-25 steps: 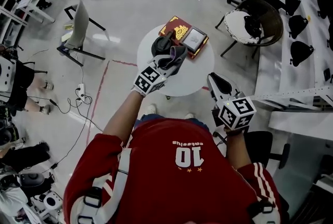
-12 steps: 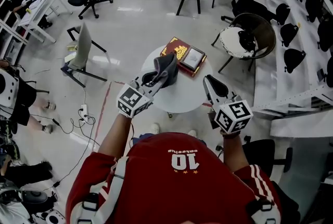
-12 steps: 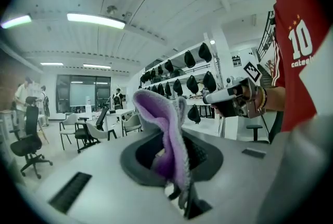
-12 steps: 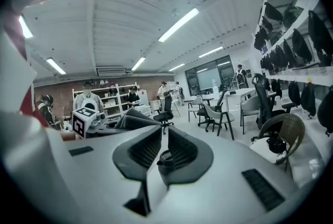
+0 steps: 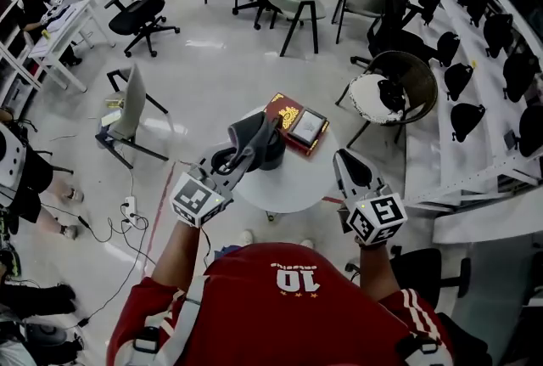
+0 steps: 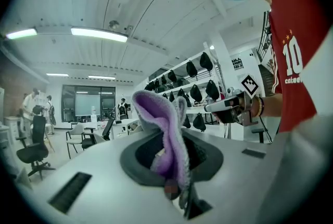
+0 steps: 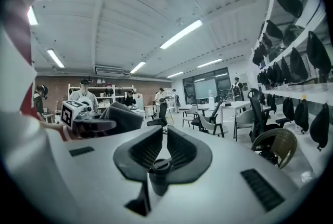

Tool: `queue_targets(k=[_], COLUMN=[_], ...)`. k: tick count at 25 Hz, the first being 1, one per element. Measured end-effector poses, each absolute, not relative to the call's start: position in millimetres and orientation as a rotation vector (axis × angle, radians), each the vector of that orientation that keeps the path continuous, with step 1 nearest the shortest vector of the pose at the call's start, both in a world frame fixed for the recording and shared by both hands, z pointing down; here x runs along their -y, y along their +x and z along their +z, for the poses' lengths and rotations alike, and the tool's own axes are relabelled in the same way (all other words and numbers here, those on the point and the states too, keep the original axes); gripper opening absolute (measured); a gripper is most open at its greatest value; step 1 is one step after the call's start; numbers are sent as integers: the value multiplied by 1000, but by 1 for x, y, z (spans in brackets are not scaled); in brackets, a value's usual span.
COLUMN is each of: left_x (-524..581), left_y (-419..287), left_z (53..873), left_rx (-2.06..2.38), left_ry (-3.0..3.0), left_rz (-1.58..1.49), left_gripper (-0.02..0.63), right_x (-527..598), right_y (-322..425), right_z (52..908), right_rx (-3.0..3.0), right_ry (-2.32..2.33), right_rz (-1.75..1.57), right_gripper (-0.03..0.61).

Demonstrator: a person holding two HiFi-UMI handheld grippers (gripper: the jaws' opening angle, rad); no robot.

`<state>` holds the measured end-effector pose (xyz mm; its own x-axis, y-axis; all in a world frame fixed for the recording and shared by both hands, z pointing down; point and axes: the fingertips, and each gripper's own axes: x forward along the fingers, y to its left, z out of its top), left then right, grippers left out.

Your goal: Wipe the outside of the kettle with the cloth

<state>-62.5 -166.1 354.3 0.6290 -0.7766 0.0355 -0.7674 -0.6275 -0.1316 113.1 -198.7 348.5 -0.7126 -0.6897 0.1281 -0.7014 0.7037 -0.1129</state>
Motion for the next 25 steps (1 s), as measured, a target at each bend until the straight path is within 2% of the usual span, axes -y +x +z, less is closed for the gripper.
queue_targets(k=[25], left_x=[150], left_y=[-91], left_z=[344], left_rx=[-1394], left_ry=[-2689], left_rz=[-84], left_gripper=[57], right_x=[202], right_y=[117], right_z=[344], right_rx=[2792], right_ry=[1238], right_rz=[218], right_gripper=[32])
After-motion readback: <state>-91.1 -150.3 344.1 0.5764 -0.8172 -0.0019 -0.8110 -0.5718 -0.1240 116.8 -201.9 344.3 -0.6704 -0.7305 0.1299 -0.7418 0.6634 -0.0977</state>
